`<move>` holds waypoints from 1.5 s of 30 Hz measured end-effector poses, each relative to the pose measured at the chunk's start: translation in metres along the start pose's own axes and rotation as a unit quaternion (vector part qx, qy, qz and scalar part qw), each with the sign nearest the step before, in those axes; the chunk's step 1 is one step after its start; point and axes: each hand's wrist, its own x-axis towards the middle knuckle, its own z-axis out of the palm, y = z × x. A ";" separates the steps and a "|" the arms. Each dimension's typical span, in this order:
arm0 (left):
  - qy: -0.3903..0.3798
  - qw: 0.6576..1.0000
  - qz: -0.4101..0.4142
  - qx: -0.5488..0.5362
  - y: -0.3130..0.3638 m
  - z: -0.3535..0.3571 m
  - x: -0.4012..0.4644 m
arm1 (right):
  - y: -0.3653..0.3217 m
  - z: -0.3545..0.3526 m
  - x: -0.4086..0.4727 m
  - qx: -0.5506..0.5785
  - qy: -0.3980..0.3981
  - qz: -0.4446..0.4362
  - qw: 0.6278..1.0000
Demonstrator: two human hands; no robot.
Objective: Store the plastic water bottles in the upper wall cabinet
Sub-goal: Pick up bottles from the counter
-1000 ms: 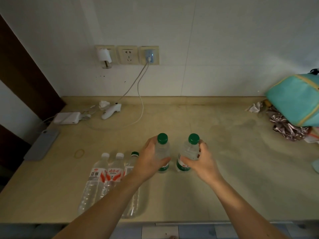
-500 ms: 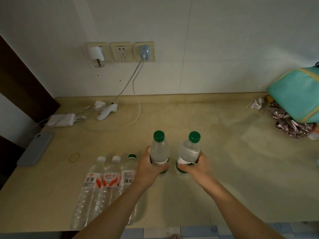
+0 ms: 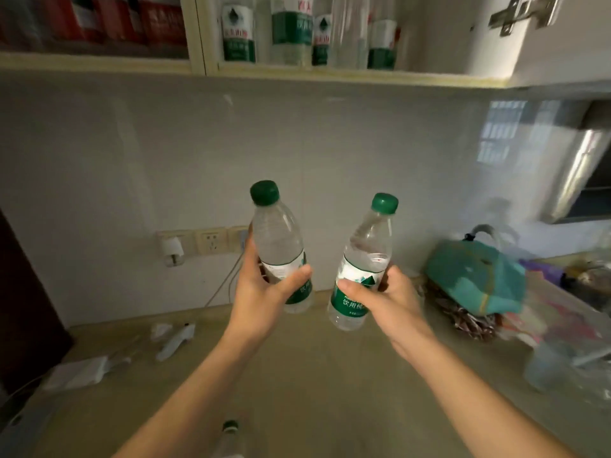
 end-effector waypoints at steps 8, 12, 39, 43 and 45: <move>0.007 0.982 0.183 0.045 0.148 0.000 0.080 | -0.172 -0.021 0.023 -0.007 -0.032 -0.164 0.986; 0.017 0.960 0.273 0.051 0.208 0.001 0.112 | -0.241 -0.031 0.038 -0.005 -0.033 -0.235 0.971; 0.098 0.950 0.139 0.262 0.241 0.020 0.265 | -0.313 -0.013 0.209 -0.237 0.038 -0.272 0.932; 0.120 0.942 0.156 0.272 0.230 0.024 0.278 | -0.304 -0.006 0.214 -0.256 0.064 -0.291 0.920; 0.123 0.939 0.164 0.275 0.226 0.026 0.284 | -0.302 -0.003 0.219 -0.262 0.075 -0.292 0.917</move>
